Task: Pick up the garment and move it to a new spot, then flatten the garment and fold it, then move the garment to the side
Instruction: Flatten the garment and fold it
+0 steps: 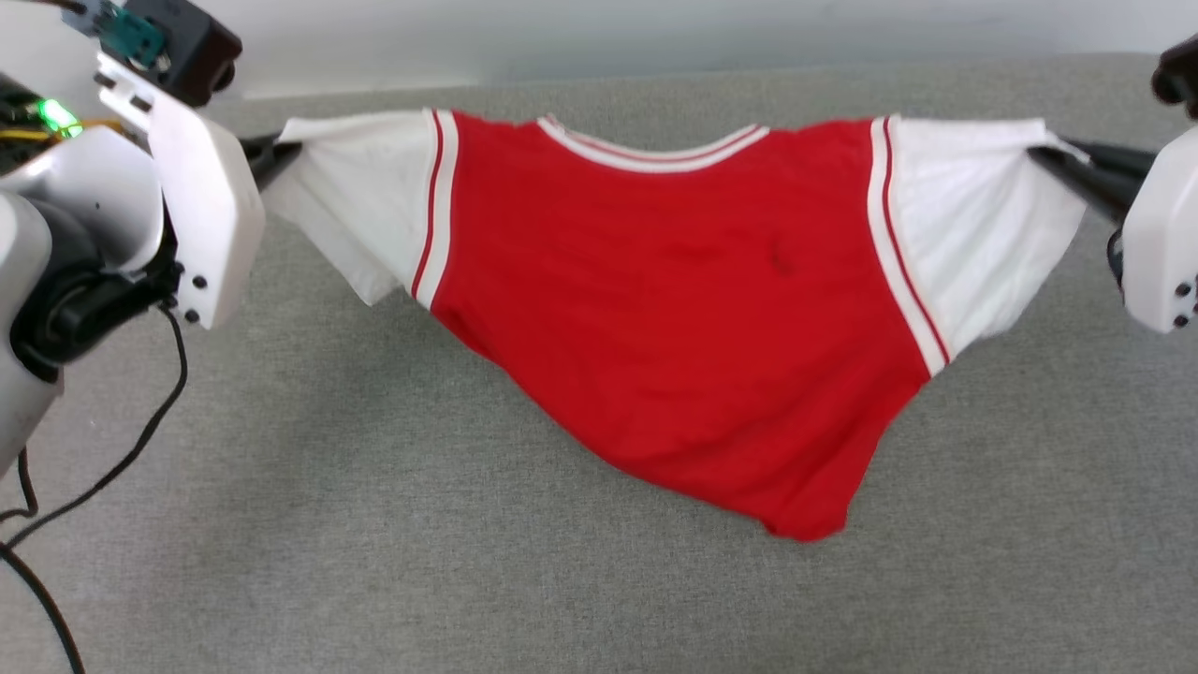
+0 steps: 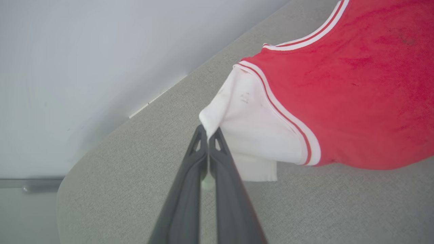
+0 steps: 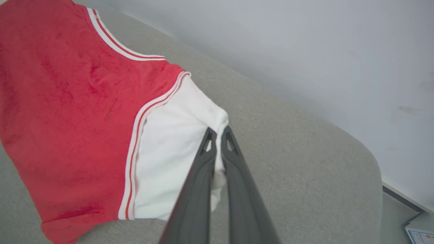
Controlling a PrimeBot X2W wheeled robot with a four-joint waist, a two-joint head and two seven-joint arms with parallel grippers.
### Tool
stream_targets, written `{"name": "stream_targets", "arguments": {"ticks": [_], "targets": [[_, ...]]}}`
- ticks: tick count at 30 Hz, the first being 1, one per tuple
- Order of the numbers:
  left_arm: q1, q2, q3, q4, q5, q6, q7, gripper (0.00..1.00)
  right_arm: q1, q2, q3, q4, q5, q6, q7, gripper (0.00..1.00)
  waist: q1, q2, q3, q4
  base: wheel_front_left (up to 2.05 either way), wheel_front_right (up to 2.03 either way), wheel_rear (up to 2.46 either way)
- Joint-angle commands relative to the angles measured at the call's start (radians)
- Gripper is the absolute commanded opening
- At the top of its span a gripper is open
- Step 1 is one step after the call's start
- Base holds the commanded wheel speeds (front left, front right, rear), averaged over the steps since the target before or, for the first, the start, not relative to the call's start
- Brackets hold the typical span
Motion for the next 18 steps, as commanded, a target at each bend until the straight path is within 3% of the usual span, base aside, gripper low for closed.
{"name": "stream_targets", "arguments": {"ticks": [1, 9, 18], "targets": [[-0.024, -0.002, 0.011, -0.016, 0.014, 0.009, -0.014, 0.0, -0.033, 0.004, -0.02, -0.005, -0.016, -0.001, -0.031, 0.0, 0.0, 0.0, -0.03, -0.004, 0.0, 0.0, 0.0], [-0.144, -0.047, 0.051, -0.036, 0.078, 0.037, -0.074, 0.0, -0.146, 0.05, -0.108, 0.023, -0.102, -0.001, -0.095, 0.0, 0.0, 0.0, -0.017, -0.009, 0.0, 0.0, 0.0], [-0.361, -0.148, 0.103, 0.049, 0.152, 0.063, -0.151, 0.0, -0.402, 0.161, -0.198, 0.133, -0.256, -0.001, -0.098, 0.0, 0.0, 0.0, 0.104, -0.009, 0.0, 0.0, 0.0]]}}
